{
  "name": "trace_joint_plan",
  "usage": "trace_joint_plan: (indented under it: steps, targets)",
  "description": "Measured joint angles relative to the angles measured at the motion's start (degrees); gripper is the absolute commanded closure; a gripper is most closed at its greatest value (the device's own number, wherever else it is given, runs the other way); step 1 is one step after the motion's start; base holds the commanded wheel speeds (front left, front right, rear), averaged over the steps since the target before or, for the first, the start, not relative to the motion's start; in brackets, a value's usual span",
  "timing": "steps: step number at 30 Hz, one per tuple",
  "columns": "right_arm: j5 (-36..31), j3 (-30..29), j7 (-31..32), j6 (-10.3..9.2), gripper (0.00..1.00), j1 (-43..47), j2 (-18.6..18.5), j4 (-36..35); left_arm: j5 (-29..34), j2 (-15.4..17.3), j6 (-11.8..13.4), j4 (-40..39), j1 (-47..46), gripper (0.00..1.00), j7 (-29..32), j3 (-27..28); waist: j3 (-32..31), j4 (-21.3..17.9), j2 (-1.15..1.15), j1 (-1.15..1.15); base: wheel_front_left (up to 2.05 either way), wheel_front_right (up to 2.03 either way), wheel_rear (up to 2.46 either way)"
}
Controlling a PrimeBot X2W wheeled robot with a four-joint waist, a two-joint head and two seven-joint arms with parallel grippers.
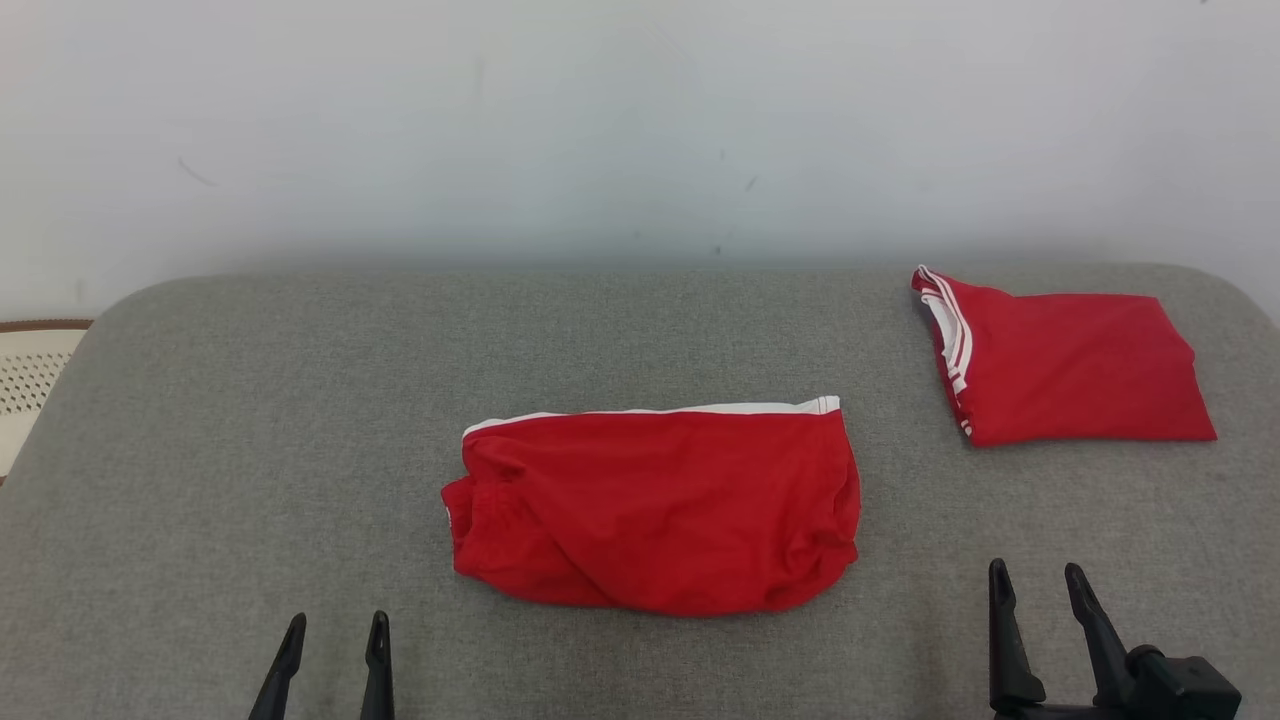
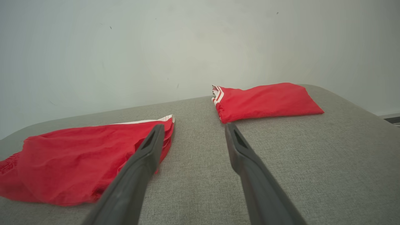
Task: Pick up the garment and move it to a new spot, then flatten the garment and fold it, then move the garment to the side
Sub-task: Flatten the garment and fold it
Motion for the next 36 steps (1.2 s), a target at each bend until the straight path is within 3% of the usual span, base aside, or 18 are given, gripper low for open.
trace_joint_plan:
  steps: [9, 17, 27, 36]
  targets:
    - [0.6, -0.4, 1.2, 0.0, 0.0, -2.6, 0.0, 2.2, 0.0, -0.2, 0.0, -0.1, 0.0, 0.0, 0.0, -1.0, -0.1, 1.4, 0.0, 0.0, 0.0, 0.0, 0.0]
    - [-0.2, 0.9, 7.2, 0.0, 0.0, -13.9, -0.5, 9.2, -0.2, -0.3, -0.5, 0.5, -0.2, 0.0, 0.0, -1.4, 0.4, 3.9, 0.0, 0.0, 0.0, 0.0, 0.0]
    - [-1.8, -1.8, 15.6, 0.0, 0.0, -30.6, -3.4, 29.8, -0.5, -0.6, -1.1, 1.9, -1.5, 0.0, 0.0, -2.9, 1.3, 8.4, 0.0, 0.0, 0.0, 0.0, 0.0]
    - [-4.8, -7.8, 16.0, 0.0, 0.0, -38.3, -5.1, 46.8, -0.7, -0.8, -1.5, 2.5, -2.8, 0.0, 0.0, -3.2, 2.9, 11.8, 0.0, 0.0, 0.0, 0.0, 0.0]
